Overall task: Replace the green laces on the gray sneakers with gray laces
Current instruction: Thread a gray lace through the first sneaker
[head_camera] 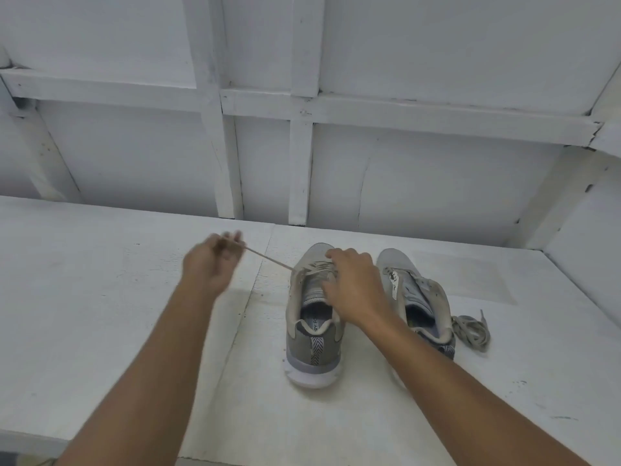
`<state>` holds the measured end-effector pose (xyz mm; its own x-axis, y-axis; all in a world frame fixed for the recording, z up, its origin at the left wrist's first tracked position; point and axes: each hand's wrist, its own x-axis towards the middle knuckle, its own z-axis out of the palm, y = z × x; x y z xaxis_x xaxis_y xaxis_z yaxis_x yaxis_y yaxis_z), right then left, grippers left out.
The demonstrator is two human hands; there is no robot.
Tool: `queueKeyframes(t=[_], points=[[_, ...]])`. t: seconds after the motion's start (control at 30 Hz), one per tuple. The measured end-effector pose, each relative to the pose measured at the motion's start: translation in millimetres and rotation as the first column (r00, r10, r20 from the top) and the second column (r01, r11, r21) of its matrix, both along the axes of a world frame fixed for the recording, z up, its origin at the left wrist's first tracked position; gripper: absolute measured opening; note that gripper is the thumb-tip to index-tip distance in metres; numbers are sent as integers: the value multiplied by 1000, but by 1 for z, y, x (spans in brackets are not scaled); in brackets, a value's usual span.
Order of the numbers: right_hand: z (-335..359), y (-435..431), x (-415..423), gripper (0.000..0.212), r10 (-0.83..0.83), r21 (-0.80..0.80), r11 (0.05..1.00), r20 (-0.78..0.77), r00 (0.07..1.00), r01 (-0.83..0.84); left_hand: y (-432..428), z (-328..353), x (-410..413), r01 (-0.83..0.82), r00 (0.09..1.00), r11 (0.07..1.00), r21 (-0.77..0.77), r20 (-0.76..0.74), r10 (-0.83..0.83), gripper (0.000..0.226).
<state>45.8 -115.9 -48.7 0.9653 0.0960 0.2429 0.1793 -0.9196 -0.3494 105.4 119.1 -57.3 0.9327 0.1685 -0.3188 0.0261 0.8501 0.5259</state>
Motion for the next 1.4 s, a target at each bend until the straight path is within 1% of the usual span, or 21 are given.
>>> queueKeyframes(t=[0.03, 0.07, 0.1, 0.13, 0.17, 0.2, 0.23, 0.27, 0.3, 0.33, 0.37, 0.43, 0.53, 0.6, 0.87, 1.0, 1.13, 1.2, 1.27, 1.3, 1.4], points=[[-2, -6, -2, 49, -30, 43, 999, 2, 1000, 30, 14, 11, 6, -78, 996, 991, -106, 29, 82, 27], [-3, -9, -6, 50, -60, 102, 993, -3, 998, 60, 24, 21, 8, -125, 990, 986, -106, 46, 130, 25], [-3, -11, -9, 48, -87, 165, 982, -22, 996, 90, 27, 29, 8, -135, 989, 991, -4, 55, 135, 22], [-3, -12, -13, 43, -108, 220, 969, -49, 993, 116, 24, 34, 7, -103, 994, 978, 180, 59, 94, 18], [-4, -12, -17, 39, -122, 264, 954, -82, 989, 140, 15, 36, 4, -25, 999, 918, 395, 54, 4, 15], [-4, -11, -19, 36, -128, 300, 941, -112, 985, 157, 2, 36, -2, 92, 990, 777, 622, 25, -137, 19], [-5, -11, -21, 33, -131, 331, 928, -138, 982, 170, -13, 34, -10, 224, 949, 523, 822, -62, -309, 24], [-5, -10, -22, 32, -130, 355, 918, -155, 979, 178, -27, 29, -18, 317, 870, 186, 930, -207, -448, 26], [-6, -10, -23, 31, -128, 376, 908, -166, 978, 183, -38, 23, -24, 335, 789, -118, 935, -347, -507, 20], [-6, -10, -25, 30, -123, 399, 898, -174, 977, 184, -45, 18, -28, 292, 753, -315, 903, -420, -506, 15], [-6, -9, -26, 30, -119, 428, 884, -180, 976, 187, -47, 16, -29, 237, 756, -406, 883, -430, -493, 16], [-7, -8, -27, 29, -117, 478, 856, -194, 974, 198, -40, 21, -26, 205, 793, -432, 878, -408, -452, 18], [-8, -8, -28, 30, -125, 486, 848, -203, 971, 211, -15, 40, -13, 189, 869, -464, 865, -367, -332, 17], [-9, -9, -29, 30, -128, 491, 845, -199, 972, 211, 0, 51, -6, 182, 898, -487, 854, -346, -271, 17], [-9, -11, -24, 29, -138, 506, 832, -207, 968, 227, 12, 56, 1, 198, 904, -509, 837, -357, -235, 22], [-3, -13, -20, 26, -136, 478, 849, -215, 967, 226, 7, 55, -1, 204, 931, -462, 863, -316, -181, 33], [-3, -14, -15, 22, -140, 484, 840, -243, 960, 245, -19, 61, -12, 153, 921, -386, 910, -273, -278, 19], [-5, -15, -14, 25, -143, 513, 816, -267, 953, 267, -35, 65, -20, 105, 903, -331, 938, -229, -364, 17], [-8, -17, -13, 30, -144, 559, 775, -298, 944, 295, -52, 66, -26, 49, 879, -310, 950, -188, -438, 15], [-10, -17, -12, 33, -145, 583, 750, -317, 937, 313, -60, 66, -28, 19, 868, -321, 947, -174, -464, 16], [-14, -17, -12, 38, -135, 640, 682, -366, 921, 354, -81, 61, -31, -57, 846, -404, 913, -171, -506, 17]])
